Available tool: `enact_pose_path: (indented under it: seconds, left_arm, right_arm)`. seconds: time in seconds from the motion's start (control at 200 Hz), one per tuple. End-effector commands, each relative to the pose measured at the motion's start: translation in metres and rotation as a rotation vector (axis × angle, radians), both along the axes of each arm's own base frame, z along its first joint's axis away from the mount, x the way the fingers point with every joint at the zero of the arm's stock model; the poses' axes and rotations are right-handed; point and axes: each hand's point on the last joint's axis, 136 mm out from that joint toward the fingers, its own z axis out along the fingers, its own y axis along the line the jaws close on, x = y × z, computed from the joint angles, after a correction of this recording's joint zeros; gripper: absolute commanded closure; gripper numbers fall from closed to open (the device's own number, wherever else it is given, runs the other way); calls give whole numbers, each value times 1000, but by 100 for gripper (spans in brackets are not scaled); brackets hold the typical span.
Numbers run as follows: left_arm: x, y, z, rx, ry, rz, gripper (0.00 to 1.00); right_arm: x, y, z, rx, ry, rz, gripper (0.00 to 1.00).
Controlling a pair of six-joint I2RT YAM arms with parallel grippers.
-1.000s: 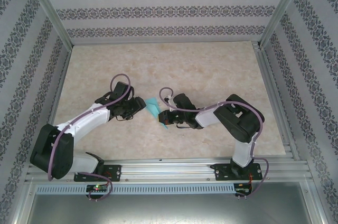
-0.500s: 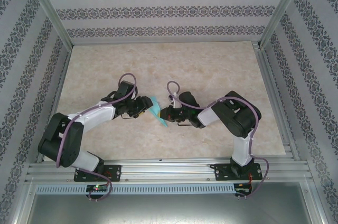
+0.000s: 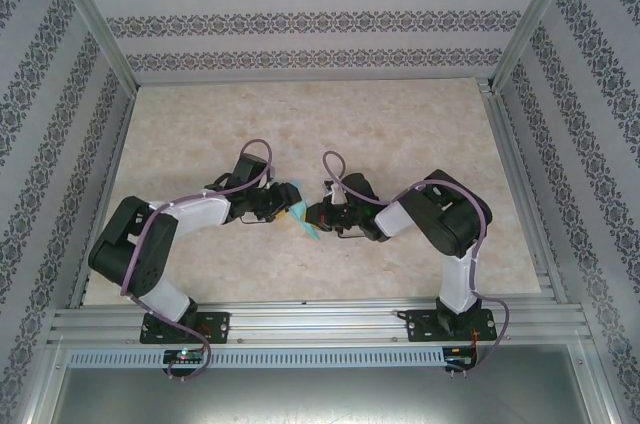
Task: Fold a paper plane with a square sheet of paper (pick it up from the middle)
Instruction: Fold the wing for the fifth time at the center of the table.
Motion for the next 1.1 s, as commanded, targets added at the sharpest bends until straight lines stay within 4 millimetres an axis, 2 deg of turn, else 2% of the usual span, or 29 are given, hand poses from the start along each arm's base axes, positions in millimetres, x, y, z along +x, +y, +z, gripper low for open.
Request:
enact_pose_path:
  seconds: [0.0, 0.36, 0.714, 0.894, 1.094]
  left_arm:
    - [10, -15, 13, -41, -66, -44, 47]
    - [16, -30, 16, -75, -103, -82, 47]
    - [27, -43, 14, -107, -125, -100, 46]
    - [32, -44, 2, -85, -108, -98, 46]
    - [31, -38, -22, -27, -61, -86, 47]
  right_arm:
    - [0, -9, -11, 3, 75, -46, 100]
    - [-5, -25, -41, -38, 216, -125, 100]
    - [-9, -32, -52, -82, 248, -134, 100]
    - [-9, -32, -51, -80, 248, -136, 99]
    - [-9, -33, -51, -84, 248, -137, 98]
